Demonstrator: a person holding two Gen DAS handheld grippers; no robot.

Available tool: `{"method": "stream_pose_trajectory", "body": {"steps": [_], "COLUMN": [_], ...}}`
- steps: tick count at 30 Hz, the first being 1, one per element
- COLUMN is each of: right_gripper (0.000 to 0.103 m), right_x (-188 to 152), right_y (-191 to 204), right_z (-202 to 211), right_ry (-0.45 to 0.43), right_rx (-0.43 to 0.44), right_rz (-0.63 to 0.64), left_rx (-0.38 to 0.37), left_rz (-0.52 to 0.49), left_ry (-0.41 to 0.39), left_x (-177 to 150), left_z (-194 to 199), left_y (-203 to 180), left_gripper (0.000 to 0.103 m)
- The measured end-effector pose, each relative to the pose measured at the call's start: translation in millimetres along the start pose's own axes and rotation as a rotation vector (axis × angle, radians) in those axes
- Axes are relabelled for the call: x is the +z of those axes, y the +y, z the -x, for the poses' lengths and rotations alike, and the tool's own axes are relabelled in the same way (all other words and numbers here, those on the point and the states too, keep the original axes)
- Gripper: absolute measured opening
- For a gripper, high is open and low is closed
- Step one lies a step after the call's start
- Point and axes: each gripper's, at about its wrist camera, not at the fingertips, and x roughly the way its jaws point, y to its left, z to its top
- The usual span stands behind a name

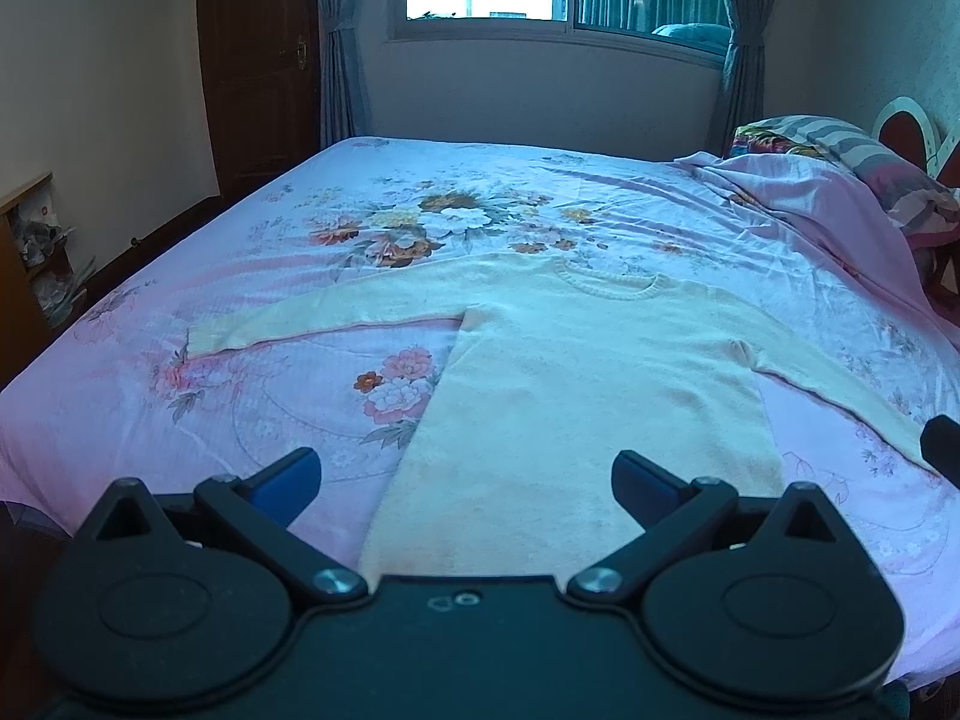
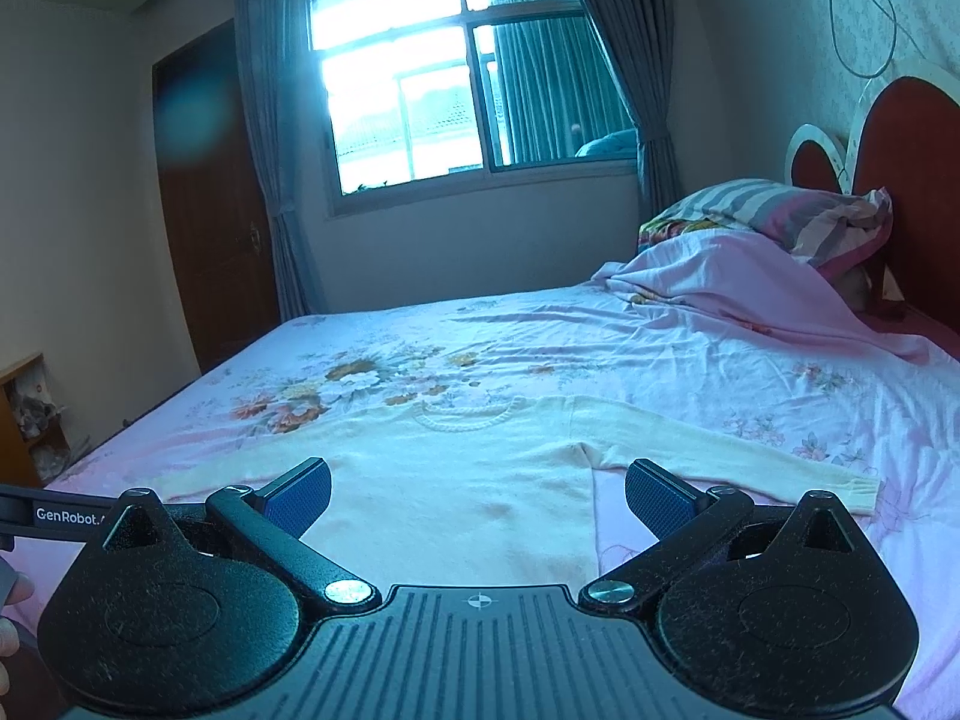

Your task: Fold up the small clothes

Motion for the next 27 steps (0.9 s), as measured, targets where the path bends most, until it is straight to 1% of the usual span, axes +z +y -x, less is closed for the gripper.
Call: {"method": "stream_pose_trajectory", "body": {"steps": [8,13,18,21,23,26,27], "right_gripper": [0.103,0.103,0.103,0.103,0.103,0.103,0.103], "right_x": [-12,-20,-21,-16,-13,-8,-7], "right_y": [-6,-9,-5,4,11,19,21], "right_z": [-13,-25,-40,-54,-66,-83,-89], "right_ry": [0.022,0.045,0.056,0.06,0.062,0.062,0.063], "right_rx": [-0.022,-0.036,-0.029,-0.003,0.009,0.022,0.024], "right_rz": [0.011,-0.003,0.006,0.03,0.052,0.062,0.065], "left_rx": [0.013,0.026,0.036,0.046,0.068,0.063,0.078], "left_rz": [0.01,-0.002,-0.001,0.015,0.041,0.078,0.094], "left_ry": [0.027,0.042,0.056,0.065,0.067,0.094,0.093], "left_x": [1,2,5,9,13,21,24], "left_z": [-19,-33,-47,-59,-68,-85,-90], "left_y": [4,5,10,16,22,34,38], "left_gripper": [0.102,0.102,0.102,0.102,0.102,0.102,0.102]}}
